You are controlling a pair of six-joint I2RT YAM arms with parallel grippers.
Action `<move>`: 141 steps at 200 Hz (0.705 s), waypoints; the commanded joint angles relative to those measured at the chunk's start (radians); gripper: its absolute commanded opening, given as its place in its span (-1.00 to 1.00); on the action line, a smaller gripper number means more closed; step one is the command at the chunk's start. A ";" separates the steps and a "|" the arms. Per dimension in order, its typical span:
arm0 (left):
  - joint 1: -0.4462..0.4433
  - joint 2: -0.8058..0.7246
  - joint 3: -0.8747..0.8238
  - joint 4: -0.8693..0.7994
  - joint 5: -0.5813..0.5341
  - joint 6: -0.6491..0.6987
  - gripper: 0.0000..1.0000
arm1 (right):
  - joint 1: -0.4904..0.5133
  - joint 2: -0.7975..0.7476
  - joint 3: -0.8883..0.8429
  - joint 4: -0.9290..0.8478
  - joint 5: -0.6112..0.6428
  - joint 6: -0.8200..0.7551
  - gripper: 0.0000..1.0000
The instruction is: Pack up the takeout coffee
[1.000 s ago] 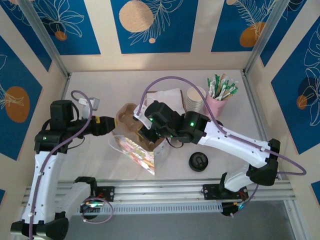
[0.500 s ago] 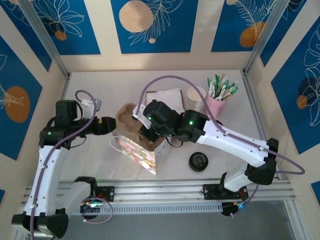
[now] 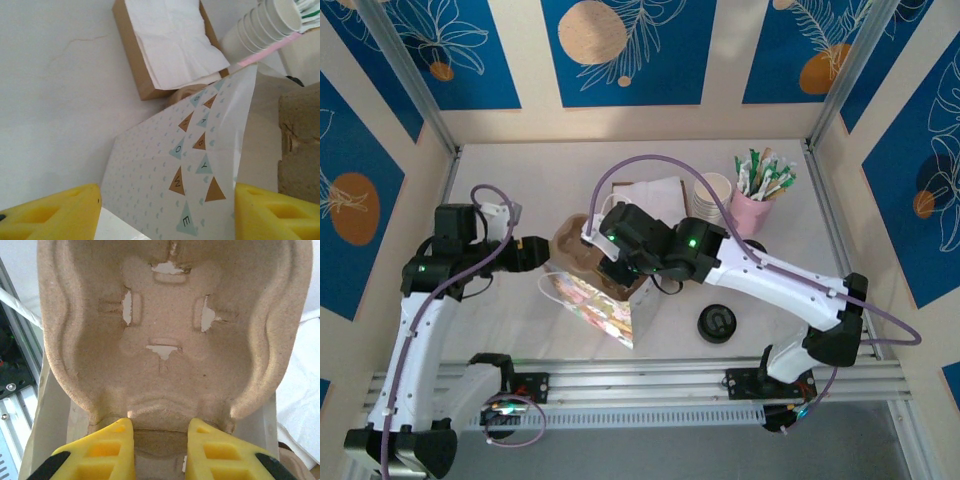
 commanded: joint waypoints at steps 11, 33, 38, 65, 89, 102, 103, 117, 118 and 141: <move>-0.005 -0.049 -0.020 0.046 -0.022 -0.010 0.37 | 0.006 0.038 0.053 -0.064 -0.035 -0.044 -0.50; -0.006 -0.062 -0.028 0.057 -0.008 -0.018 0.39 | 0.011 0.070 0.083 -0.103 -0.040 -0.054 -0.49; -0.006 -0.063 -0.028 0.055 -0.008 -0.016 0.39 | 0.012 0.078 0.090 -0.110 -0.039 -0.056 -0.50; -0.006 -0.069 -0.034 0.052 -0.017 -0.015 0.40 | 0.014 0.106 0.115 -0.146 -0.037 -0.073 -0.50; -0.006 -0.070 -0.037 0.042 -0.054 -0.006 0.39 | 0.015 0.125 0.142 -0.184 -0.027 -0.074 -0.49; -0.005 -0.068 -0.033 0.034 -0.074 -0.002 0.39 | 0.015 0.130 0.154 -0.200 -0.017 -0.075 -0.49; -0.005 -0.068 -0.033 0.034 -0.075 -0.003 0.39 | 0.016 0.130 0.155 -0.201 -0.016 -0.074 -0.49; -0.006 -0.070 -0.034 0.036 -0.082 -0.005 0.39 | 0.016 0.132 0.157 -0.204 -0.019 -0.078 -0.49; -0.006 -0.070 -0.034 0.036 -0.083 -0.004 0.39 | 0.016 0.131 0.157 -0.204 -0.020 -0.078 -0.50; -0.006 -0.071 -0.040 0.047 -0.072 -0.015 0.39 | 0.015 0.143 0.161 -0.212 -0.024 -0.089 -0.49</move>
